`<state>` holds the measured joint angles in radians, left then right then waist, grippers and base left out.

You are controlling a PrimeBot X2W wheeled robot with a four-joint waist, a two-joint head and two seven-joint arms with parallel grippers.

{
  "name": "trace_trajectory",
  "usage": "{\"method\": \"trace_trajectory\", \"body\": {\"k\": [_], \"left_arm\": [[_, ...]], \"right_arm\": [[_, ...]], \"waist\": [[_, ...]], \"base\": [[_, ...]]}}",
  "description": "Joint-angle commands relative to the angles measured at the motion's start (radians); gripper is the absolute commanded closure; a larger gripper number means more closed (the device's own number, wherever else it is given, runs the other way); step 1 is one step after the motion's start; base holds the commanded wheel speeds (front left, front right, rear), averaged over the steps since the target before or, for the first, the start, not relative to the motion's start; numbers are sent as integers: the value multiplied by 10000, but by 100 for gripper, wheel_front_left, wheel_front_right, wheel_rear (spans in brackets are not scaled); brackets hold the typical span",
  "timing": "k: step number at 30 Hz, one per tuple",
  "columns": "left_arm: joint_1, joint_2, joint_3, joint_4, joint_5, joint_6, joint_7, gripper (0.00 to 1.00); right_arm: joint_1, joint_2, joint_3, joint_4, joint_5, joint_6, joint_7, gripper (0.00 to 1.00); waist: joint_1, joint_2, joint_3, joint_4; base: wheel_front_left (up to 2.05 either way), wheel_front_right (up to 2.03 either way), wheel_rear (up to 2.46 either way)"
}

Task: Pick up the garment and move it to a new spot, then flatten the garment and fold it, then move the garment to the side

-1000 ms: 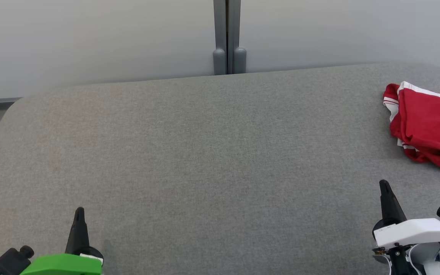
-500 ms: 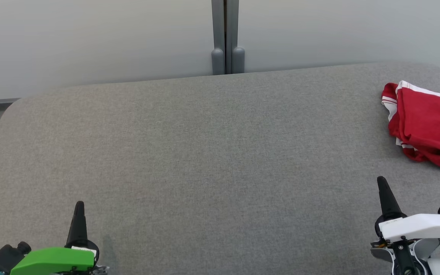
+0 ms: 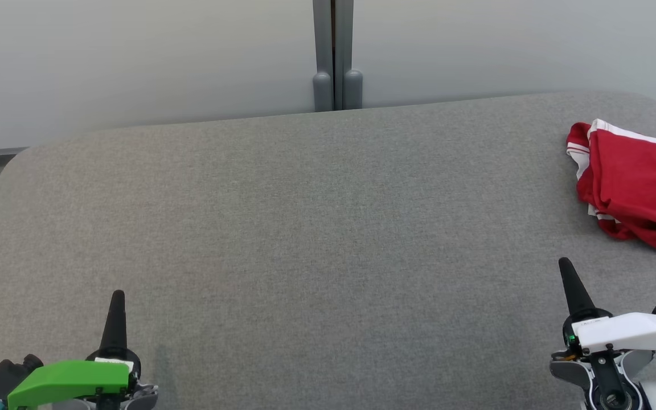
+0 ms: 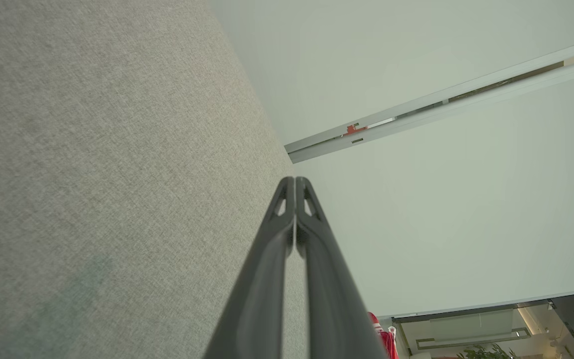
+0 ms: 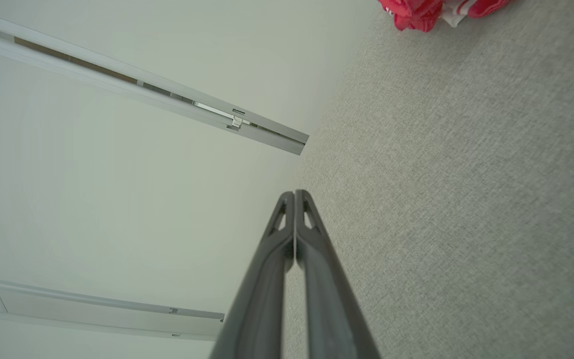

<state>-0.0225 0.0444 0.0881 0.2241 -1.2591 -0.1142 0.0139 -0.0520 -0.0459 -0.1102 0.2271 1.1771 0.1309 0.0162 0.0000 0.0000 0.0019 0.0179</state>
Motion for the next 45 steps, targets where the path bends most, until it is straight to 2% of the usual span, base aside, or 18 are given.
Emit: {"method": "trace_trajectory", "body": {"k": [1, 45], "left_arm": [[-261, 73, 41, -48, -247, -54, 66, 100], [-913, 91, 269, 214, -3366, -184, 981, 100]], "right_arm": [[-220, -59, -19, -28, 284, 0, 58, 100], [-604, -61, -48, 180, 4126, 0, 960, 100]], "waist": [[0, 0, 0, -5], [0, 0, 11, -164]], "base": [[0, 0, 0], [0, 0, 0]]}}
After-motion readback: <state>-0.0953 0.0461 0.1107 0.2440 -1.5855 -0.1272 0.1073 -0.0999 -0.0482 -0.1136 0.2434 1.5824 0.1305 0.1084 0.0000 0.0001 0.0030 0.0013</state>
